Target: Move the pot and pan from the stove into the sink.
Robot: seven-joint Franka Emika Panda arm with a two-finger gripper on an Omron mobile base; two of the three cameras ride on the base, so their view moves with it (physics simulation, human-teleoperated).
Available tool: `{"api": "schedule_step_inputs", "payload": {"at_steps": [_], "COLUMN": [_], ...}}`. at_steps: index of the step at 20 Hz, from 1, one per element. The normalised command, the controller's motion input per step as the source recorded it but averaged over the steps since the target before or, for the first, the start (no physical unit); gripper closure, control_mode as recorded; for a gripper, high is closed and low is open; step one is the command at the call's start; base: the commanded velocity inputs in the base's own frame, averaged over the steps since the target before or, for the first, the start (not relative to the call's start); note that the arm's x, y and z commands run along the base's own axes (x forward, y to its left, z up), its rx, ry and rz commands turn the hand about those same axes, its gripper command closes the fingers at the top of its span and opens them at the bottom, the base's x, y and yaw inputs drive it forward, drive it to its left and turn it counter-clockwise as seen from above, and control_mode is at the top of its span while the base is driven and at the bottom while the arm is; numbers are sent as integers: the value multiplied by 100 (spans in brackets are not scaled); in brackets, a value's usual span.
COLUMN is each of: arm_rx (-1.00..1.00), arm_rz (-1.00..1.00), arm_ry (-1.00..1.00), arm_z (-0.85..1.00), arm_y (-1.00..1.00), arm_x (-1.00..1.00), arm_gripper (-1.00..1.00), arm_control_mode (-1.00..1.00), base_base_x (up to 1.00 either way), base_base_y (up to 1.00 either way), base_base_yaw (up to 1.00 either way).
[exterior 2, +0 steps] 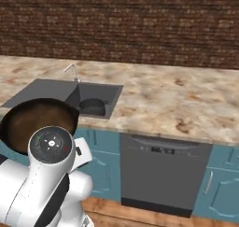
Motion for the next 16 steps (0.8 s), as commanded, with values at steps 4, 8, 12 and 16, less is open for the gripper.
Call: {"api": "schedule_step_inputs", "payload": {"at_steps": [4, 8, 12, 16], "arm_rx": [0, 0, 0, 0], "arm_rz": [0, 0, 0, 0], "arm_ry": [0, 0, 0, 0], "arm_z": [0, 0, 0, 0], "arm_y": [0, 0, 0, 0], "arm_x": [0, 0, 0, 0], "arm_gripper": [100, 100, 100, 100], "arm_control_mode": [100, 100, 100, 100], "base_base_x": [-7, -5, 0, 6], "base_base_y": [0, 0, -3, -16], "base_base_yaw": [50, 25, -2, -26]}}
